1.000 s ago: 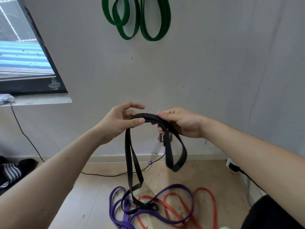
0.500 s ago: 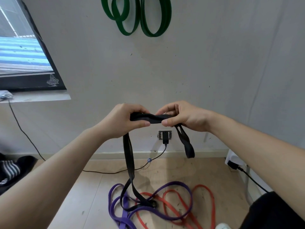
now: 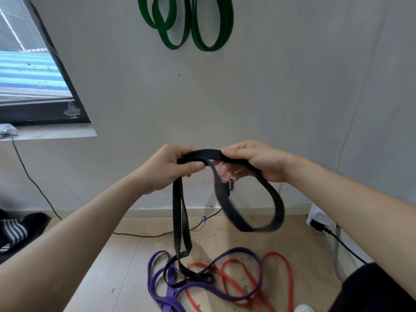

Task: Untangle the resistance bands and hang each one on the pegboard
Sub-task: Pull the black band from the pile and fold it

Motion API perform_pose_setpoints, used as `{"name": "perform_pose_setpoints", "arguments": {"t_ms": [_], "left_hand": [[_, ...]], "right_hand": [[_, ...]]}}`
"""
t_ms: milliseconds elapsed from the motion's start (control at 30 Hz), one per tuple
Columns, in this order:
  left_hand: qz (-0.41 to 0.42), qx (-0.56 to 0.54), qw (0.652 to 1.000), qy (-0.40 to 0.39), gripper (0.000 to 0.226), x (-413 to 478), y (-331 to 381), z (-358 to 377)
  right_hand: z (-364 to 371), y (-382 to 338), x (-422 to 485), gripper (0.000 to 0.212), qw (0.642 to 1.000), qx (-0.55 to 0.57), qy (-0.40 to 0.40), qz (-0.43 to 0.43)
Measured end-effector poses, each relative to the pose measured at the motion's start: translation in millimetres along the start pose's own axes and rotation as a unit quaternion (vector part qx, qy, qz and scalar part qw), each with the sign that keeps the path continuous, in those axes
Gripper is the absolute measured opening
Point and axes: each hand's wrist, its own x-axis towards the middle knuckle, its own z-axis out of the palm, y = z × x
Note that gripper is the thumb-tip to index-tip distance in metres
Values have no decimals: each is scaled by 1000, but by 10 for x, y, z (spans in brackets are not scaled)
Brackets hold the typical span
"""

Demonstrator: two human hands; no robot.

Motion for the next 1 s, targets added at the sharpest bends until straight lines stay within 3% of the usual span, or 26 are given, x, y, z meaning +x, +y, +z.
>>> {"name": "perform_pose_setpoints", "arguments": {"t_ms": [200, 367, 467, 633, 833, 1000], "left_hand": [[-13, 6, 999, 28, 9, 15, -5, 10], [-31, 51, 998, 26, 9, 17, 19, 17], [-27, 47, 999, -3, 7, 4, 60, 43], [-43, -34, 998, 8, 18, 15, 72, 42], [-107, -138, 981, 86, 17, 48, 87, 85], [-119, -193, 969, 96, 20, 61, 101, 93]], "right_hand": [[61, -40, -70, 41, 998, -14, -46, 33], [75, 41, -8, 33, 999, -45, 12, -6], [42, 67, 7, 16, 996, -75, 32, -38], [15, 39, 15, 28, 996, -55, 63, -31], [38, -4, -9, 35, 999, 35, 7, 23], [36, 34, -17, 31, 999, -51, -12, 4]]}}
